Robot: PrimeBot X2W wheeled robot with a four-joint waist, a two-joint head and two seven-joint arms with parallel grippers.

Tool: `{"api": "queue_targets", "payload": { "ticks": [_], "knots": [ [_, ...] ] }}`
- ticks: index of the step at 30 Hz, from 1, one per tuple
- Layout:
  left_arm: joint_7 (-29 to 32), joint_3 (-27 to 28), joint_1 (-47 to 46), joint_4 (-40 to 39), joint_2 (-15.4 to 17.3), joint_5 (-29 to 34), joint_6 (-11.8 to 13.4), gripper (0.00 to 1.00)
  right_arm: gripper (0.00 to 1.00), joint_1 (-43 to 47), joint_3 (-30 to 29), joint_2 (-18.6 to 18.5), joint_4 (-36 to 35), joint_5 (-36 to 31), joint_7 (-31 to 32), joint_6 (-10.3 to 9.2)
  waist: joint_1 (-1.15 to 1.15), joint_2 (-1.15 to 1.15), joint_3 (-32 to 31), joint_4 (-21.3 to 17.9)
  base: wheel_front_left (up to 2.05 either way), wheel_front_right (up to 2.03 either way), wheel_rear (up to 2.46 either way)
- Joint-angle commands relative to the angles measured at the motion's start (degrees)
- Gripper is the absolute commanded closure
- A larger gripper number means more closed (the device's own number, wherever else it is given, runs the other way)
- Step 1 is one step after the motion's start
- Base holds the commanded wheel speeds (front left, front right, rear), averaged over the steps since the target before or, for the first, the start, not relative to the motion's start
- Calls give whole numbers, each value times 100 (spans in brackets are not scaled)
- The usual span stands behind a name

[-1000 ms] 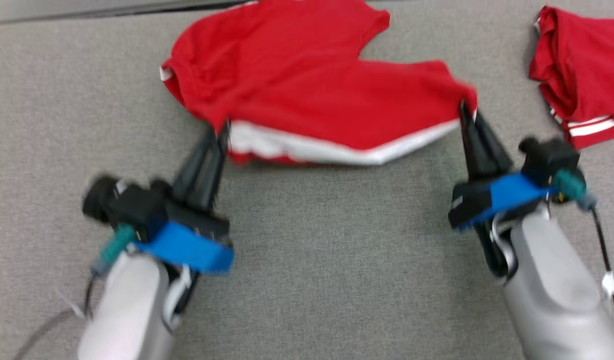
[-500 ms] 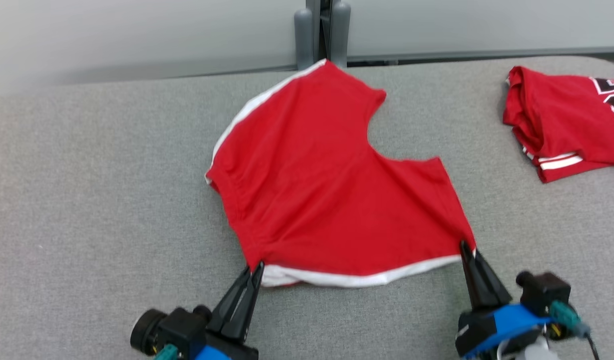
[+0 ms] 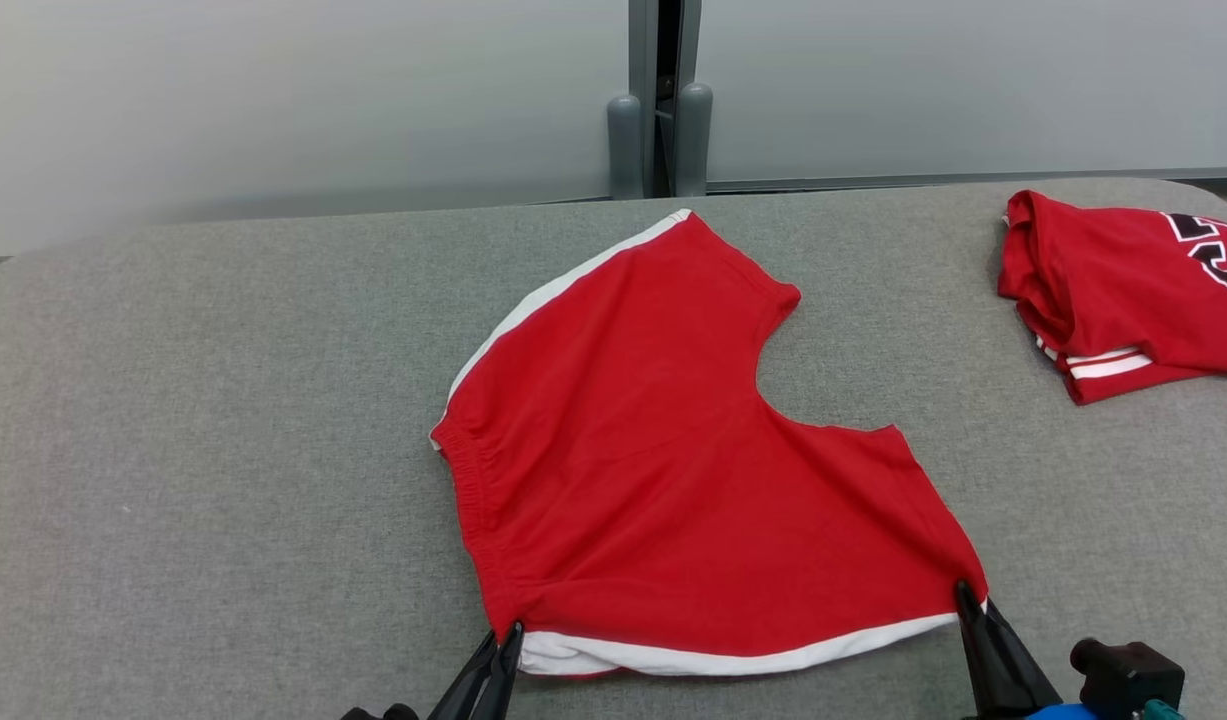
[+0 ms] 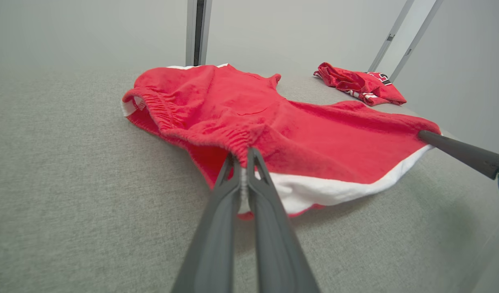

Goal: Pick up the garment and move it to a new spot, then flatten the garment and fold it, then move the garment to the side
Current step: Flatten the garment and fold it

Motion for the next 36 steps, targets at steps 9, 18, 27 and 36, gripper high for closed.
{"api": "queue_targets", "payload": {
  "ticks": [9, 18, 27, 36],
  "knots": [
    [-15, -176, -367, -79, -85, 20, 4, 100, 100, -439, -87, -39, -276, -9, 114, -2, 1, -1, 9, 123, 0, 0, 0],
    [-15, -50, -940, -125, -162, 91, 3, 100, 100, -1779, -85, -295, 351, -12, 58, -2, 1, -1, 353, 336, 0, 0, 0],
    [-15, 116, -1790, -88, -184, 144, 4, 100, 100, -3351, 129, -582, 1079, -123, 207, -2, 1, -1, 974, 647, 0, 0, 0],
    [-15, 401, -2754, 274, -250, 105, 4, 100, 100, -5007, 429, -743, 2148, -227, 322, -2, 1, -1, 1660, 908, 0, 0, 0]
  ]
}}
